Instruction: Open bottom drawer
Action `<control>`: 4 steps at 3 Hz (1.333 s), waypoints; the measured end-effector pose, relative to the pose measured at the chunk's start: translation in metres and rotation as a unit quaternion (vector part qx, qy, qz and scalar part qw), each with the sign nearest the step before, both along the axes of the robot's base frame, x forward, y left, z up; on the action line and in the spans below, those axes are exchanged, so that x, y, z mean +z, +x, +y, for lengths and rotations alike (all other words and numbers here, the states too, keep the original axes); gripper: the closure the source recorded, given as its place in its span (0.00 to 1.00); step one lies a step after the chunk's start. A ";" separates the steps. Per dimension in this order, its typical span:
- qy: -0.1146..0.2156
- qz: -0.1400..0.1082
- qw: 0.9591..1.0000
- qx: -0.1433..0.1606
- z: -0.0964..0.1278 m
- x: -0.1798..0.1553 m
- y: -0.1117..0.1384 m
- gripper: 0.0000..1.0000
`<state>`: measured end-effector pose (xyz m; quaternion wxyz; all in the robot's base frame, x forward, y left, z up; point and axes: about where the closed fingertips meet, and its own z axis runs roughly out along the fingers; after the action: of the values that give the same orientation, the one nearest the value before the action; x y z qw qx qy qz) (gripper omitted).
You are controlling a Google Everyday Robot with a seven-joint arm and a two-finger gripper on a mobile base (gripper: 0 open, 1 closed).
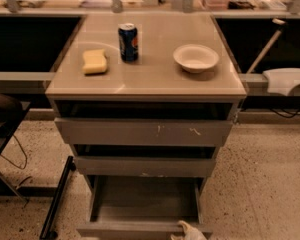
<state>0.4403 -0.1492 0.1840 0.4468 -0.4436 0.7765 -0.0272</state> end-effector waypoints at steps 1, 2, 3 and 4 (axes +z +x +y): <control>0.000 0.000 1.000 0.000 0.000 0.000 0.000 0.58; 0.000 0.000 1.000 0.000 0.000 0.000 0.000 0.35; 0.000 0.000 1.000 0.000 0.000 0.000 0.000 0.11; 0.000 0.000 1.000 0.000 0.000 0.000 0.000 0.00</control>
Offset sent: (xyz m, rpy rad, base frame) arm 0.0000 0.0000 0.0000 0.0000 0.0000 0.0000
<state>0.4403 -0.1491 0.1840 0.4468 -0.4436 0.7764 -0.0272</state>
